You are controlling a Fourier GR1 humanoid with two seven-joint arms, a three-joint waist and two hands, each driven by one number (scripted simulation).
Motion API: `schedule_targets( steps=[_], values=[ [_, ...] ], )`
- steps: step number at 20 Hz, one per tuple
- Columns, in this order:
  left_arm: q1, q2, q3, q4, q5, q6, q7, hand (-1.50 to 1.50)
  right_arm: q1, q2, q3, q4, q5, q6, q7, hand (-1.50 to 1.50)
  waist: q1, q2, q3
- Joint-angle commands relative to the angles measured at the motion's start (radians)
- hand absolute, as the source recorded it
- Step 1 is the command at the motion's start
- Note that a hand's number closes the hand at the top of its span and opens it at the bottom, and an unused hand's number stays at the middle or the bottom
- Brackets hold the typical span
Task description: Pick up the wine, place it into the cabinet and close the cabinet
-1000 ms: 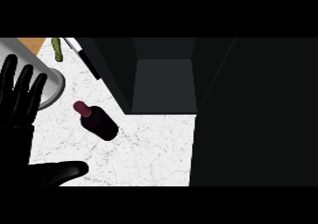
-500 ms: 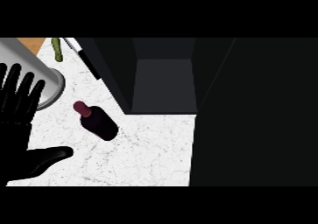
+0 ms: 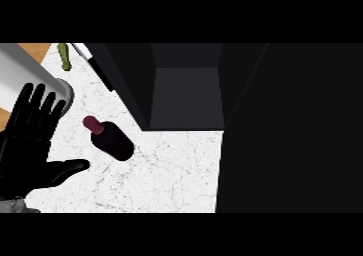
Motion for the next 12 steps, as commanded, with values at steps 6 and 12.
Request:
schedule_targets(
  steps=[6,12],
  values=[
    [0.039,-0.035,0.014,0.191,-0.027,-0.078,-0.200,-1.50,-0.033,0.007,-0.008,-0.172,-0.065,-0.041,0.124,-1.50,0.003,0.000,0.000],
    [-0.024,-0.042,0.042,0.313,-0.042,-0.068,-0.273,-1.50,0.048,0.009,-0.026,-0.157,-0.088,0.012,0.050,-1.50,-0.001,0.000,0.001]
  ],
)
